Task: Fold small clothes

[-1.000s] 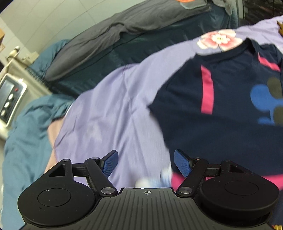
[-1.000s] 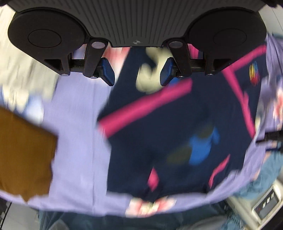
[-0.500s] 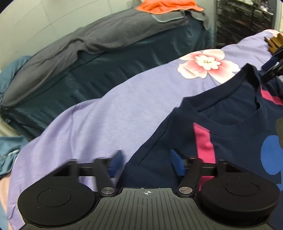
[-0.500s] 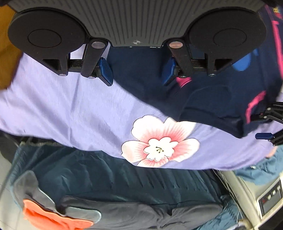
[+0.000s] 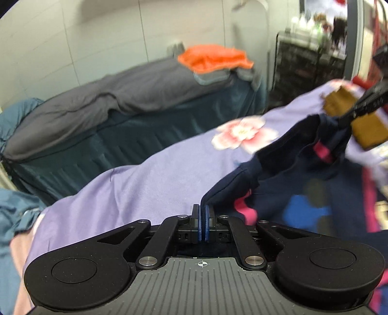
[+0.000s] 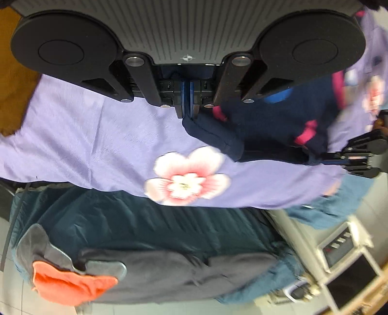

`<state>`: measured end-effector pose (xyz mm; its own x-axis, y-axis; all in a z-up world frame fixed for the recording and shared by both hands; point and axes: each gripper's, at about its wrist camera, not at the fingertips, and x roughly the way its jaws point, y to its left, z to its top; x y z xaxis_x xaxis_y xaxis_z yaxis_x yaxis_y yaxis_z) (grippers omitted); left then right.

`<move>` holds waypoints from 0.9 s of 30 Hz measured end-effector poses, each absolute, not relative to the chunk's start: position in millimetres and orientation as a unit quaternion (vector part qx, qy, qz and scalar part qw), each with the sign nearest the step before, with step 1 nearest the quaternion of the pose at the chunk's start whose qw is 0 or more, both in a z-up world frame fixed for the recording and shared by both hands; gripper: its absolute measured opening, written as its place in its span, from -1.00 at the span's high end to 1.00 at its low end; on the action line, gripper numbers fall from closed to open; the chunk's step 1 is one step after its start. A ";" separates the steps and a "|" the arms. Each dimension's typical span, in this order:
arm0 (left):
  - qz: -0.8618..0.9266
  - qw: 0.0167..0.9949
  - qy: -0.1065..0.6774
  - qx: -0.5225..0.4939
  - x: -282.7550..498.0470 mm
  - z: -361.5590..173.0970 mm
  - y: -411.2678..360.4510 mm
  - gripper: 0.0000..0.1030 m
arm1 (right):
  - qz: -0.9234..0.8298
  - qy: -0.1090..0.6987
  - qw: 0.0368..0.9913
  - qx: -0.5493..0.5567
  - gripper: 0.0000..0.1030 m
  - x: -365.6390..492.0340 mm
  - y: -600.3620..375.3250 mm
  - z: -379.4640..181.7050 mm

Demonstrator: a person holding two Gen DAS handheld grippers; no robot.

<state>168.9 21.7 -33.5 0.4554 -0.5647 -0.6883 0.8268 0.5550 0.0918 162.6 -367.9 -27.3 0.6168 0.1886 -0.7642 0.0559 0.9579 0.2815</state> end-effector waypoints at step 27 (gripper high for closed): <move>-0.415 0.759 0.441 0.239 -140.3 -56.3 101.8 -1.00 | 0.052 0.568 0.814 0.113 0.50 -121.2 -240.3 -67.1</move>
<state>-140.3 101.8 -56.3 0.2664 -0.4183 -0.8684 0.8409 0.5412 -0.0028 -121.2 -240.3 -67.1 0.3492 0.2123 -0.9127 0.0439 0.9692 0.2423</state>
